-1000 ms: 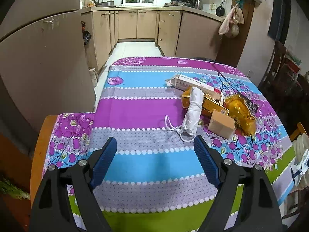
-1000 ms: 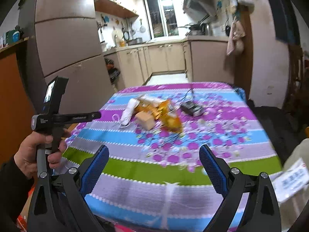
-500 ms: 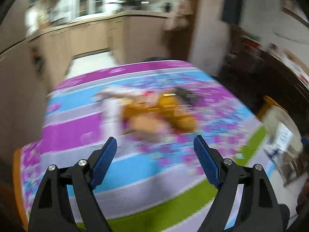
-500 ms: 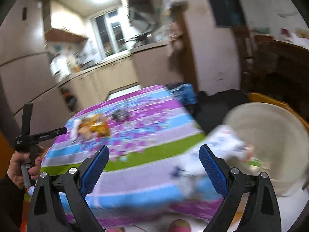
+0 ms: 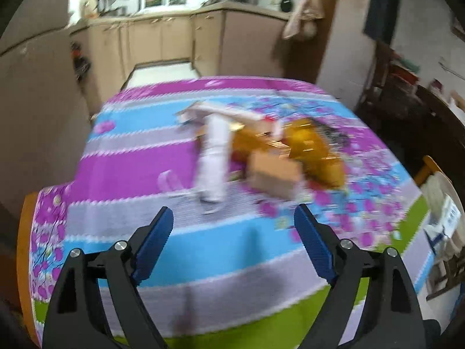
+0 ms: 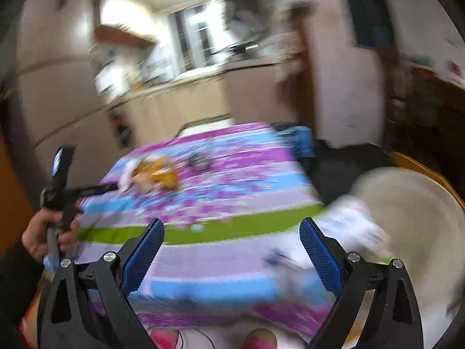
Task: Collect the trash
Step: 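Move both tools back over the table toward the remaining items, then grasp the white wrapped cloth with left tool while right tool grasps the yellow snack bag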
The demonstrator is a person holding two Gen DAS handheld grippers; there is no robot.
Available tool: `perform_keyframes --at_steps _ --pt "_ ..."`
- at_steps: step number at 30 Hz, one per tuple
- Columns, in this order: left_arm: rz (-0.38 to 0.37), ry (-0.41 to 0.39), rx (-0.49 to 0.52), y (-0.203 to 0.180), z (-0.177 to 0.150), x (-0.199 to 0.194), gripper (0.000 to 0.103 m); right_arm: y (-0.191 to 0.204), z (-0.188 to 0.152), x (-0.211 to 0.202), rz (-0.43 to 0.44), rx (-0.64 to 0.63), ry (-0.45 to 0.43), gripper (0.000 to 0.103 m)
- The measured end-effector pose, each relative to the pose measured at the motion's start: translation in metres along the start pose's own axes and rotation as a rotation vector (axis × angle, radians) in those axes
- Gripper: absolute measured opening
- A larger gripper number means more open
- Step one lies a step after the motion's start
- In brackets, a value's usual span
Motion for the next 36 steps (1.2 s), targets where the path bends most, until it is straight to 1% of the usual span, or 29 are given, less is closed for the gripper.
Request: perform_keyframes --at_steps 1,3,5,6,8,11,13,14,15,17,18,20,22,24,25,26,27,28,31,34,36 --pt "-0.007 0.015 -0.011 0.006 0.002 0.004 0.082 0.01 0.009 0.013 0.029 -0.024 0.016 0.09" --pt "-0.026 0.035 -0.02 0.01 0.008 0.012 0.082 0.033 0.037 0.054 0.1 -0.067 0.052 0.083" --pt "-0.027 0.038 -0.021 0.01 0.012 0.016 0.082 0.048 0.059 0.085 0.14 -0.081 0.088 0.079" --pt "-0.023 0.038 -0.034 0.012 0.015 0.019 0.082 0.056 0.071 0.103 0.154 -0.088 0.105 0.075" --pt "-0.011 0.031 -0.061 0.019 0.022 0.023 0.082 0.068 0.089 0.132 0.17 -0.096 0.145 0.072" --pt "0.006 0.042 -0.066 0.021 0.033 0.034 0.082 0.078 0.107 0.175 0.17 -0.094 0.226 0.059" --pt "0.006 0.054 -0.045 0.018 0.038 0.04 0.082 0.08 0.117 0.204 0.142 -0.099 0.278 0.058" --pt "0.009 0.062 -0.026 0.016 0.041 0.044 0.08 0.082 0.12 0.215 0.134 -0.099 0.3 0.058" --pt "0.009 0.068 -0.016 0.015 0.043 0.047 0.078 0.081 0.121 0.222 0.129 -0.095 0.319 0.058" --pt "0.01 0.075 -0.012 0.015 0.046 0.053 0.077 0.083 0.125 0.237 0.118 -0.095 0.341 0.058" --pt "0.007 0.078 -0.018 0.017 0.047 0.055 0.072 0.083 0.127 0.244 0.121 -0.095 0.352 0.058" --pt "0.003 0.09 -0.034 0.02 0.048 0.062 0.066 0.084 0.128 0.258 0.108 -0.106 0.389 0.057" --pt "0.009 0.08 -0.036 0.02 0.049 0.062 0.063 0.085 0.127 0.269 0.091 -0.109 0.417 0.051" --pt "0.006 0.076 -0.041 0.021 0.05 0.062 0.053 0.087 0.125 0.275 0.089 -0.116 0.426 0.046" --pt "0.004 0.073 -0.045 0.021 0.05 0.062 0.051 0.089 0.124 0.276 0.084 -0.121 0.421 0.046" --pt "0.004 0.072 -0.047 0.021 0.05 0.063 0.042 0.09 0.125 0.276 0.077 -0.127 0.414 0.043" --pt "0.011 0.069 -0.05 0.021 0.05 0.063 0.031 0.091 0.123 0.275 0.069 -0.13 0.407 0.041" --pt "0.013 0.068 -0.054 0.022 0.051 0.063 0.026 0.091 0.122 0.274 0.059 -0.135 0.4 0.04" --pt "0.015 0.056 -0.075 0.025 0.048 0.061 0.025 0.092 0.115 0.265 0.031 -0.148 0.367 0.037" --pt "0.026 0.035 -0.101 0.027 0.045 0.054 0.024 0.09 0.112 0.251 0.026 -0.122 0.316 0.036" --pt "0.032 0.005 -0.111 0.027 0.043 0.041 0.024 0.088 0.111 0.231 0.018 -0.101 0.261 0.035"
Point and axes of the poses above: each gripper's, at about its wrist camera, not at the fingertips, and x roughly the way its jaws point, y to its left, z to its top, the point moved 1 cm from there along x, roughly the way its jaws point, and after that the axes turned 6 degrees about y, right-handed, at the moved point
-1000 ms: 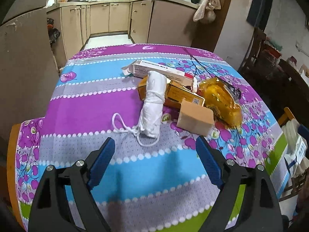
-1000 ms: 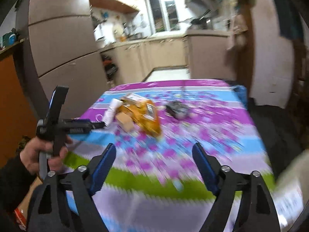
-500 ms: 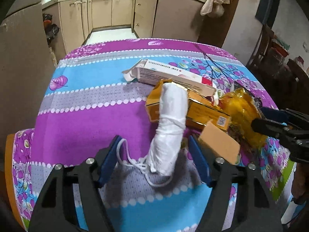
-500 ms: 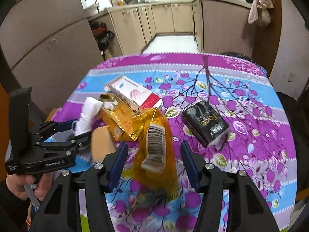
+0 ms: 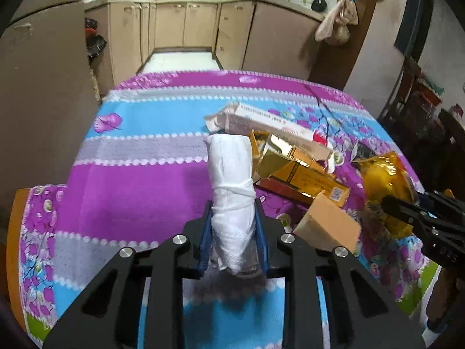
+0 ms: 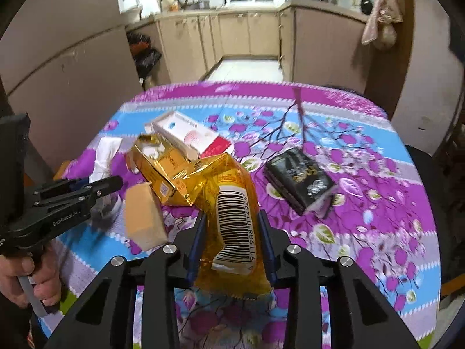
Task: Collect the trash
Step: 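Grasp the white wrapped cloth with left tool while right tool grasps the yellow snack bag, then carry the cloth and snack bag to the basin and open both tools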
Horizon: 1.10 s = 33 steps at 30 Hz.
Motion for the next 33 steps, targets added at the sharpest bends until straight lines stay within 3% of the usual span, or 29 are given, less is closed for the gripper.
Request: perform_keyframes --at_steps 9,14,23,33 --pt "-0.051 -0.17 0.053 -0.047 -0.017 -0.091 0.024 0.011 -0.036 -0.12 -0.081 0.051 -0.284 0.035" --pt "-0.097 -0.231 0.106 -0.086 -0.026 -0.131 0.024 0.006 -0.054 -0.18 -0.158 0.067 -0.37 0.035" --pt "-0.223 -0.282 0.253 -0.18 -0.037 -0.171 0.024 -0.029 -0.092 -0.264 -0.287 0.135 -0.432 0.035" --pt "-0.375 -0.259 0.401 -0.292 -0.041 -0.177 0.024 -0.11 -0.137 -0.342 -0.44 0.26 -0.466 0.035"
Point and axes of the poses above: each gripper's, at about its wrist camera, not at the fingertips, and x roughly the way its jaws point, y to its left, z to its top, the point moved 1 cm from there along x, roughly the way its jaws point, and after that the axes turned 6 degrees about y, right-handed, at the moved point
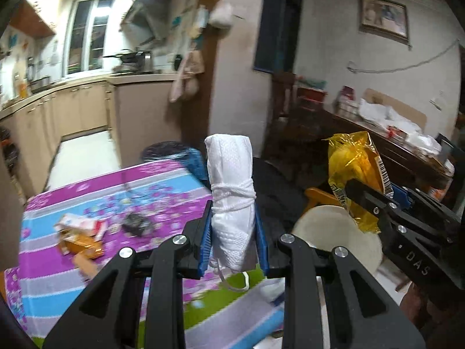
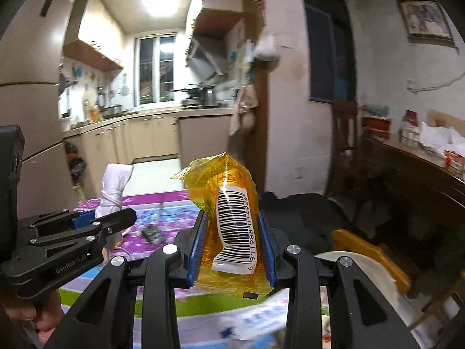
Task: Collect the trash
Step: 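Carry the cloth and snack bag to the basin and open both tools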
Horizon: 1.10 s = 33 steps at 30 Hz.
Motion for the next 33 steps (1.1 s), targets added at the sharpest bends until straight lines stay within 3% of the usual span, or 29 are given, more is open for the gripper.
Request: perform_keyframes --at_steps 10,18,26,33 --pt "-0.168 0.105 0.143 -0.094 0.011 0.056 0.024 -0.12 -0.01 0.009 -0.123 0.104 0.106 0.035" --pt "-0.245 0.254 0.2 -0.139 0.014 0.109 0.024 -0.205 -0.034 0.057 -0.125 0.215 0.303 0.035" --pt "-0.261 0.37 0.189 -0.153 0.004 0.155 0.025 -0.246 -0.056 0.097 -0.134 0.249 0.403 0.036" --pt "-0.263 0.393 0.185 -0.156 -0.003 0.167 0.026 -0.234 -0.066 0.104 -0.133 0.254 0.409 0.036"
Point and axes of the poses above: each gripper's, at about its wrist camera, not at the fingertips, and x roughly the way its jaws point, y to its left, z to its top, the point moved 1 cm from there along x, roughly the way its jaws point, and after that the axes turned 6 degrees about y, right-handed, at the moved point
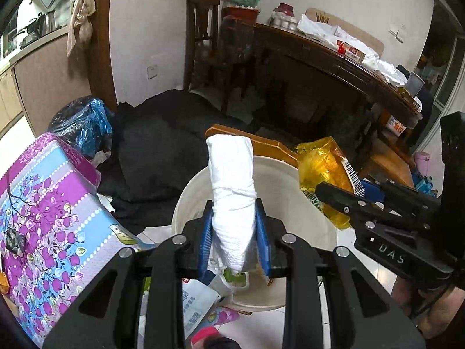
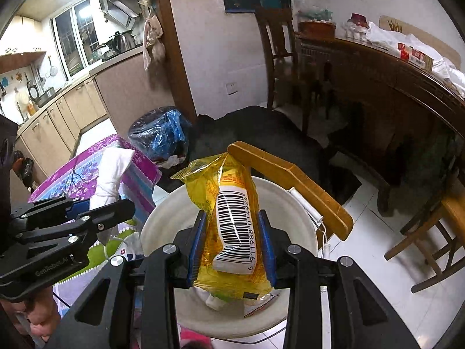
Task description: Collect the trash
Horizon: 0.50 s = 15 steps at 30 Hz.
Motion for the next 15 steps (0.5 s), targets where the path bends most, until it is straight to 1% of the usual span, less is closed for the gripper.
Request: perform_keyframes --at_steps 2,4,5,6,7,12,14,15 --pt "0.0 -0.002 0.005 -0.001 0.001 0.0 0.028 0.002 -0.001 0.001 0.001 -0.001 0.0 0.036" --pt "0.005 -0.003 0.008 -0.002 0.002 0.0 0.041 0.007 -0.002 -0.002 0.003 -0.001 -0.004 0.037" --pt "0.014 -0.01 0.007 -0.002 0.002 -0.002 0.056 0.006 -0.002 -0.001 0.004 0.0 -0.004 0.038" --pt "0.029 -0.026 0.005 -0.002 0.003 -0.004 0.067 0.008 -0.002 -0.004 0.003 0.001 -0.009 0.043" --pt "0.036 -0.037 0.003 -0.002 0.003 -0.006 0.069 0.011 -0.003 -0.008 -0.001 0.004 -0.017 0.05" --pt "0.035 -0.04 -0.001 0.0 0.004 -0.009 0.071 0.017 -0.003 -0.02 0.017 0.002 -0.05 0.058" --pt "0.03 -0.044 -0.006 0.002 0.002 -0.012 0.071 0.023 -0.003 -0.028 0.011 -0.005 -0.072 0.058" --pt "0.029 -0.043 -0.011 0.003 0.002 -0.013 0.071 0.025 -0.003 -0.033 0.026 -0.005 -0.082 0.059"
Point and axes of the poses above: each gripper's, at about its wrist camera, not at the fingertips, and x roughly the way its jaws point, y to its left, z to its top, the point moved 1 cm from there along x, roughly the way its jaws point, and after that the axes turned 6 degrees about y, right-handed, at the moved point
